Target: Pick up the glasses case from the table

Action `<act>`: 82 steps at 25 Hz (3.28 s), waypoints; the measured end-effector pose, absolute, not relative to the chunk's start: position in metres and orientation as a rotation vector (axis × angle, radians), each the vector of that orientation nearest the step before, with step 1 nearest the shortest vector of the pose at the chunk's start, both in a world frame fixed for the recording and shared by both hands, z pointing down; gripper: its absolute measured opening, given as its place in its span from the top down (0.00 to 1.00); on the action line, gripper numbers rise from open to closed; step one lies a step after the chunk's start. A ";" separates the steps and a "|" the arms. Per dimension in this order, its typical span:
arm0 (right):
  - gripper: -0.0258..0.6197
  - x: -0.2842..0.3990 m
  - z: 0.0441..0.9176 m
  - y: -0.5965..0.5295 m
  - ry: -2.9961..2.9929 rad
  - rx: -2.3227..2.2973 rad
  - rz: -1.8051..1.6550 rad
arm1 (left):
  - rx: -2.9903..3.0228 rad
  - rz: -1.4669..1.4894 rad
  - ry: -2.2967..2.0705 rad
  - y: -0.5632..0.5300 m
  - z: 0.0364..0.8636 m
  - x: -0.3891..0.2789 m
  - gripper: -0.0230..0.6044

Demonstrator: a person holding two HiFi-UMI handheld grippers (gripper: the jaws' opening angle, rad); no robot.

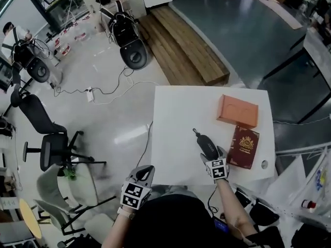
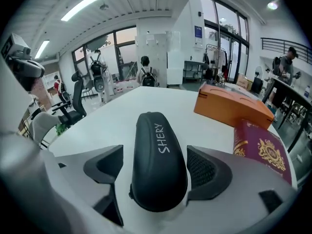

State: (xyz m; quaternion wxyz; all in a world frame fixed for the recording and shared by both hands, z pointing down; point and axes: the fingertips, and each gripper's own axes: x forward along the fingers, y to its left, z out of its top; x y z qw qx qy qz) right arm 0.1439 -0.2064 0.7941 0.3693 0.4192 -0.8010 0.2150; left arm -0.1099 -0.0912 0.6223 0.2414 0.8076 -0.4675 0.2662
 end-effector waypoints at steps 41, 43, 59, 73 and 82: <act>0.39 0.114 0.640 -0.187 -2.261 1.277 0.622 | 2.395 0.542 -1.259 -0.144 0.584 -0.125 0.93; 0.39 0.115 0.620 -0.179 -2.293 1.307 0.610 | 2.439 0.531 -1.220 -0.150 0.578 -0.112 0.93; 0.39 0.169 0.528 -0.096 -2.281 1.608 0.511 | 2.737 0.470 -0.819 -0.156 0.547 -0.010 0.93; 0.39 0.195 0.522 -0.042 -2.229 1.764 0.527 | 2.823 0.413 -0.624 -0.147 0.527 0.039 0.93; 0.38 0.197 0.526 -0.043 -2.205 1.791 0.528 | 2.825 0.399 -0.606 -0.145 0.522 0.039 0.93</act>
